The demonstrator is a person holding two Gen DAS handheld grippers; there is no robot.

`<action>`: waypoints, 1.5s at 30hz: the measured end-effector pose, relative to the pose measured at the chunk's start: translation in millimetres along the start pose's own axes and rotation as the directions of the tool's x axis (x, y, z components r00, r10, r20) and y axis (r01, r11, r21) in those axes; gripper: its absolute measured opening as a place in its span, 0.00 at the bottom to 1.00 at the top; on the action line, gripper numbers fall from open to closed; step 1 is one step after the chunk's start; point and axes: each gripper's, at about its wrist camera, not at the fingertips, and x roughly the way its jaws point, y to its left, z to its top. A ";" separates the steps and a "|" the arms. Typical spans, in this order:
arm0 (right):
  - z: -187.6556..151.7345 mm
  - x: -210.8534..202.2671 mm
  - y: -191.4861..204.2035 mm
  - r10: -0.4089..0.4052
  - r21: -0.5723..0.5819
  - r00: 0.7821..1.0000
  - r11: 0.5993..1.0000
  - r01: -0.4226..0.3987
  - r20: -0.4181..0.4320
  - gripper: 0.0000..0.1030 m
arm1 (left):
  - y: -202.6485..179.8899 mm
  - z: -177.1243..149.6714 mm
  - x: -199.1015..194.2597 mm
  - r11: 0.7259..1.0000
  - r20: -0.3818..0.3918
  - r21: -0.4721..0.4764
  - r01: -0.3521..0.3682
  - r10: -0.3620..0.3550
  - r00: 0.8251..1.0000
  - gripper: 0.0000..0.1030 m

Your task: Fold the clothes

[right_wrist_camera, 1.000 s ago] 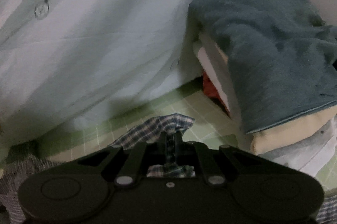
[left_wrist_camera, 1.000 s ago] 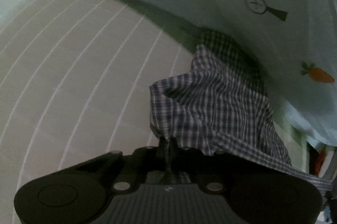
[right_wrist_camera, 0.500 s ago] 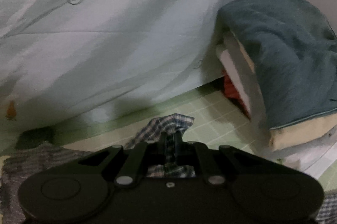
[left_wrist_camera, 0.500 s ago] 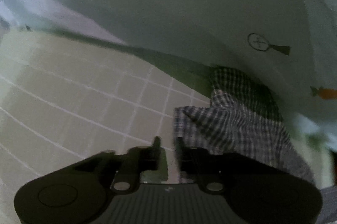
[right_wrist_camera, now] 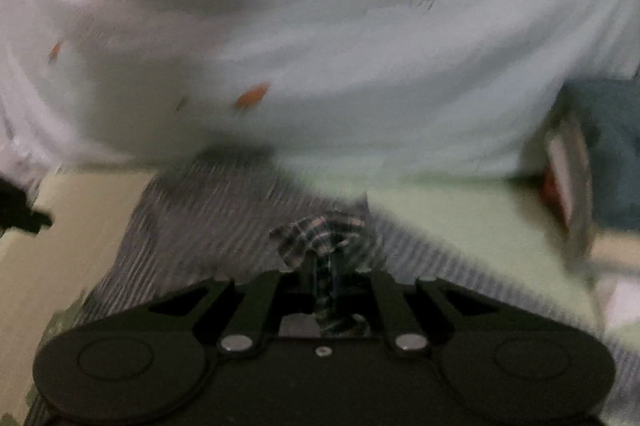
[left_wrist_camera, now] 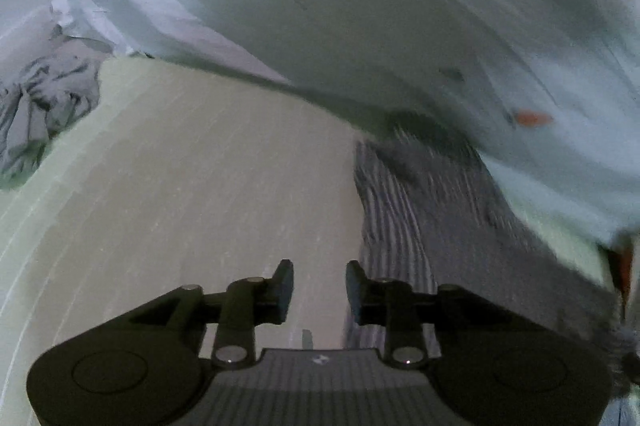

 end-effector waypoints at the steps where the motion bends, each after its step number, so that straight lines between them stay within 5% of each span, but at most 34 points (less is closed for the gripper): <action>1: -11.8 -0.4 6.1 0.007 0.016 0.999 1.000 -0.006 -0.033 0.09 | -3.5 -9.6 -4.2 1.000 -0.017 0.031 0.004 -0.003 1.000 0.40; 4: -46.6 -8.0 15.2 0.003 0.102 0.991 0.995 0.011 -0.132 0.43 | -13.4 -37.8 -17.2 0.994 -0.070 0.111 0.020 -0.012 0.997 0.44; 6: -64.5 -28.9 13.2 0.007 0.181 0.991 0.983 0.017 -0.131 0.74 | -19.1 -54.2 -26.1 0.988 -0.088 0.150 0.039 -0.026 0.996 0.47; 8: -77.8 -51.0 2.4 0.013 0.273 0.995 0.962 0.015 -0.102 0.90 | -27.8 -69.4 -31.6 0.980 -0.099 0.188 0.059 -0.040 0.994 0.49; 11: -92.9 -72.2 -22.3 0.005 0.406 0.996 0.913 0.033 -0.092 0.92 | -44.6 -86.2 -34.5 0.970 -0.125 0.221 0.100 -0.073 0.989 0.53; 18: -117.3 -79.8 -50.2 -0.141 0.371 0.977 0.909 0.192 -0.161 0.95 | -100.6 -111.5 -11.3 0.940 -0.202 0.263 0.217 -0.167 0.965 0.56; 23: -138.2 -71.7 -55.5 -0.203 0.423 0.958 0.864 0.273 -0.203 0.95 | -139.3 -112.7 17.5 0.910 -0.239 0.305 0.280 -0.211 0.948 0.66; 27: -144.4 -51.1 -60.8 -0.354 0.371 0.894 0.819 0.438 -0.273 0.95 | -153.6 -109.1 34.1 0.904 -0.247 0.326 0.277 -0.201 0.948 0.66; 32: -143.0 -35.7 -63.6 -0.421 0.319 0.865 0.809 0.494 -0.272 1.00 | -161.9 -108.1 49.6 0.898 -0.276 0.337 0.282 -0.192 0.942 0.66; 35: -140.2 -30.2 -65.9 -0.430 0.325 0.860 0.800 0.504 -0.275 1.00 | -164.5 -109.1 54.4 0.886 -0.297 0.357 0.295 -0.192 0.935 0.48; 37: -138.8 -28.1 -67.4 -0.430 0.325 0.859 0.799 0.506 -0.279 1.00 | -165.1 -109.0 58.5 0.884 -0.319 0.358 0.302 -0.188 0.929 0.11; 45: -143.5 -32.8 -65.0 -0.407 0.299 0.875 0.828 0.475 -0.264 1.00 | -151.5 -103.6 50.7 0.895 -0.309 0.315 0.316 -0.218 0.926 0.00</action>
